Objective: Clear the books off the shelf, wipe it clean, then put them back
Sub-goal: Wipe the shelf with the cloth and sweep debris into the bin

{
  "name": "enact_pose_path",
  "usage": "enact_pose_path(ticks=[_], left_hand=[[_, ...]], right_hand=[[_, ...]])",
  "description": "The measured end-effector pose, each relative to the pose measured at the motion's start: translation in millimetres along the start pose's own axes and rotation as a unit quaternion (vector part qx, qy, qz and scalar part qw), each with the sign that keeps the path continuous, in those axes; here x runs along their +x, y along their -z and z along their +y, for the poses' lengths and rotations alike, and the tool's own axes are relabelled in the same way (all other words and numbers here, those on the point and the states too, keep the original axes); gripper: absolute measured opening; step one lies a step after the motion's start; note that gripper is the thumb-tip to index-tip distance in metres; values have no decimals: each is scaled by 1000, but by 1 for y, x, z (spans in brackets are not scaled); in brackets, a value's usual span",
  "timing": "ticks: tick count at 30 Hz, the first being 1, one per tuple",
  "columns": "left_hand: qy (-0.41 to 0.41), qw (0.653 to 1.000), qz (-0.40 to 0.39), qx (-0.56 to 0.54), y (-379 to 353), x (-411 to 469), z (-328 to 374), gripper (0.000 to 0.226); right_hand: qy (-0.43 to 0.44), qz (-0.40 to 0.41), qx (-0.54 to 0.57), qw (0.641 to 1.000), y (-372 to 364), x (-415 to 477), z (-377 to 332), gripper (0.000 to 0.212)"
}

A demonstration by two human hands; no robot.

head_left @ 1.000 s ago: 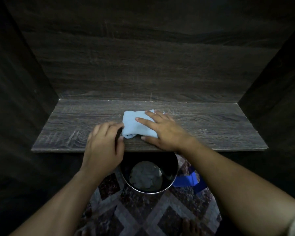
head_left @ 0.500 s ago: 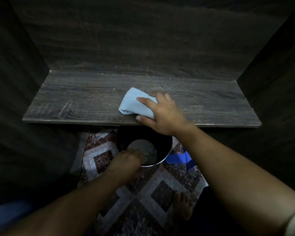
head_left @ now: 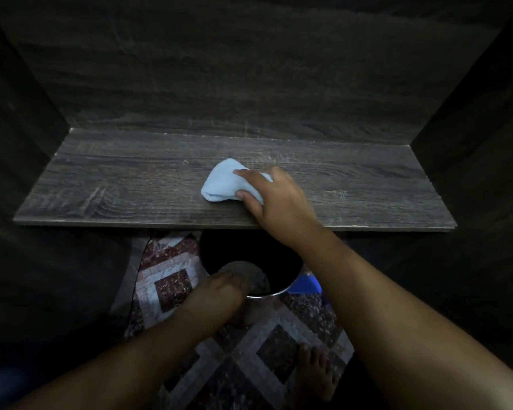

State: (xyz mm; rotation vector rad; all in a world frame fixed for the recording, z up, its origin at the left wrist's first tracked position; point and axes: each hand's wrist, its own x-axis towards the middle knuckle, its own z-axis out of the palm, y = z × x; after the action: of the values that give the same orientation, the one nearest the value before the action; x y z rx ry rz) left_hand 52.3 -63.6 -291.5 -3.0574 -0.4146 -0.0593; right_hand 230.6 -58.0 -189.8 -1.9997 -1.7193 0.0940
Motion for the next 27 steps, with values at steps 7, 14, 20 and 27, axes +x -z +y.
enact_pose_path(ticks=[7, 14, 20, 27], left_hand=[[-13, 998, 59, 5, 60, -3, 17, 28], [-5, 997, 79, -19, 79, -6, 25, 33], [-6, 998, 47, -37, 79, 6, 21, 34], [34, 998, 29, -49, 74, 13, 16, 51]], right_hand=[[-129, 119, 20, 984, 55, -5, 29, 50], [-351, 189, -145, 905, 98, -25, 113, 52], [-452, 64, -220, 862, 96, -34, 154, 64], [-394, -25, -133, 909, 78, -10, 107, 66]])
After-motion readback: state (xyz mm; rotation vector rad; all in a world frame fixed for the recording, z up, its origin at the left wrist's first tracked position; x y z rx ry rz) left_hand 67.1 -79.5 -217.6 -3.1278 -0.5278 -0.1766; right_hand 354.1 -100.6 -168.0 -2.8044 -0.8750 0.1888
